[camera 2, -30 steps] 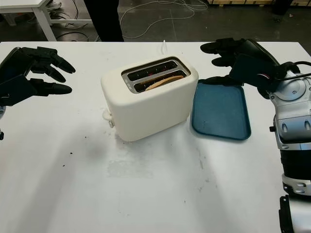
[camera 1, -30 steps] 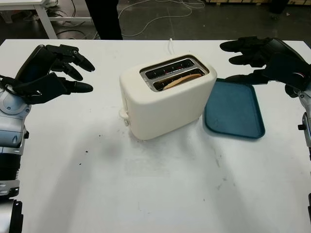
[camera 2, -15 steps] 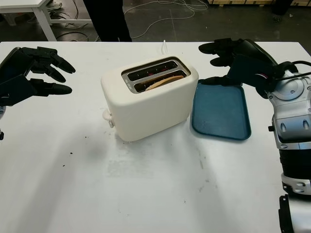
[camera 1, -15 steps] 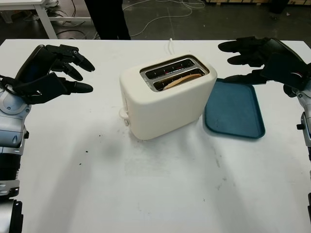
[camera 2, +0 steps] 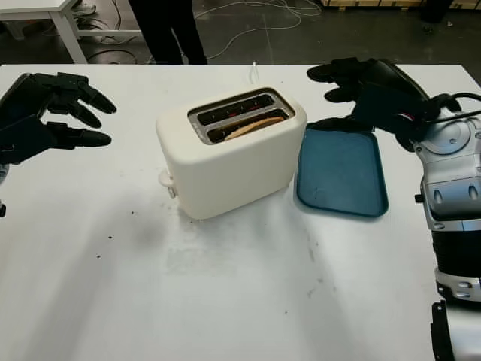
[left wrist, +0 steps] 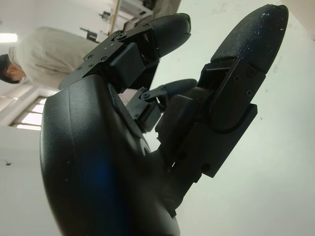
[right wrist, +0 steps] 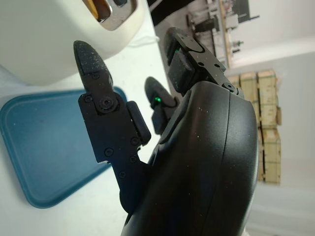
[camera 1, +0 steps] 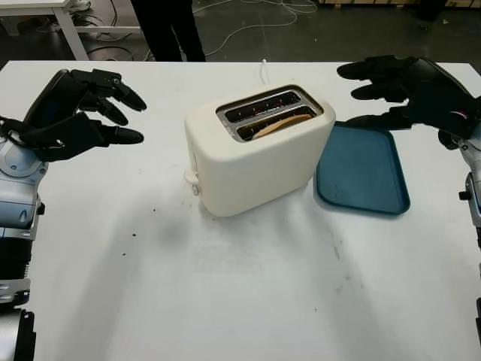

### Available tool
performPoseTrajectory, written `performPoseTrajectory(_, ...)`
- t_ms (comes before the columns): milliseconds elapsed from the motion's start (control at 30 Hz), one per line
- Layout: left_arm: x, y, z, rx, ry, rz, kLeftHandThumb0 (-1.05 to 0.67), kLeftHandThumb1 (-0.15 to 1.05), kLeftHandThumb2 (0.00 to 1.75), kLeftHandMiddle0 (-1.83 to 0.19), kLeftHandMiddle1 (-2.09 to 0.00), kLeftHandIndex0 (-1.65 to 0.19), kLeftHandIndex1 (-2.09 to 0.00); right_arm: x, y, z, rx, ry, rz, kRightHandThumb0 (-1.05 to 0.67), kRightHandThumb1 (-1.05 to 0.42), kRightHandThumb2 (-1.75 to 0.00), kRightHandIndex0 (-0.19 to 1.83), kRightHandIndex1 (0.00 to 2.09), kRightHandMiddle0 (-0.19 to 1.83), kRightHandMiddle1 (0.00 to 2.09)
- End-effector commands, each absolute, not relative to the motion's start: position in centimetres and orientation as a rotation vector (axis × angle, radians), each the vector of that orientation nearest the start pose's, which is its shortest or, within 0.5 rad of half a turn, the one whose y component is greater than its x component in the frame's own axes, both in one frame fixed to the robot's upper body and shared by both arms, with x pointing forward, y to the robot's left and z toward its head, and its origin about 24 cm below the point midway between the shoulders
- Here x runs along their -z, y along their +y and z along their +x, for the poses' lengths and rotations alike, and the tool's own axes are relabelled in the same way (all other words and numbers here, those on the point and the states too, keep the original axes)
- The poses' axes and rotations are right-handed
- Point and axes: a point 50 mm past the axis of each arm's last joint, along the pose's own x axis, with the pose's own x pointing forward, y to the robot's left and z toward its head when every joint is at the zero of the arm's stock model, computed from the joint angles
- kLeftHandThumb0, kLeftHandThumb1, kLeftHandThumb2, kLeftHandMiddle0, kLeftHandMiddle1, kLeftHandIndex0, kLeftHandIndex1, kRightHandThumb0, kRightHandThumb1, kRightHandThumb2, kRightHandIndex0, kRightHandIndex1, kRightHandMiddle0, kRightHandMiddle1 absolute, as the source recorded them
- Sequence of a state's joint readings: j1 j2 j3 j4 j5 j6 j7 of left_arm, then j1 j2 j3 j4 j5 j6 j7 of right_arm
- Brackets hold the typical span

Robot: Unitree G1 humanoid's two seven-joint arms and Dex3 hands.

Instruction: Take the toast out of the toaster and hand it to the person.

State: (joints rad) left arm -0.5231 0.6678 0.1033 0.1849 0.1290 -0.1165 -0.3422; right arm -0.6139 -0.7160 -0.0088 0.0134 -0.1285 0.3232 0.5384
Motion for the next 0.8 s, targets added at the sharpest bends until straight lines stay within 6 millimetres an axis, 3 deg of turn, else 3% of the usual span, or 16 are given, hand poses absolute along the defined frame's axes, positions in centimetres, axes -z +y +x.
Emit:
performPoseTrajectory(0, -21.39, 25.16, 32.24, 0.152, -0.367, 0.821, -1.05, 0.66, 0.0, -0.86, -0.86, -0.83, -0.74, -22.92, -22.96, 32.86, -0.279, -0.108, -0.833, -0.43, -0.74, 0.0, 0.39, 0.38, 0.53, 0.01)
performPoseTrajectory(767, -21.32, 25.28, 32.21, 0.151, -0.366, 0.824, -1.05, 0.65, 0.0, -0.87, -0.84, -0.84, -0.73, -22.84, -22.98, 32.88, -0.286, -0.11, -0.834, -0.45, -0.74, 0.0, 0.36, 0.47, 0.53, 0.01)
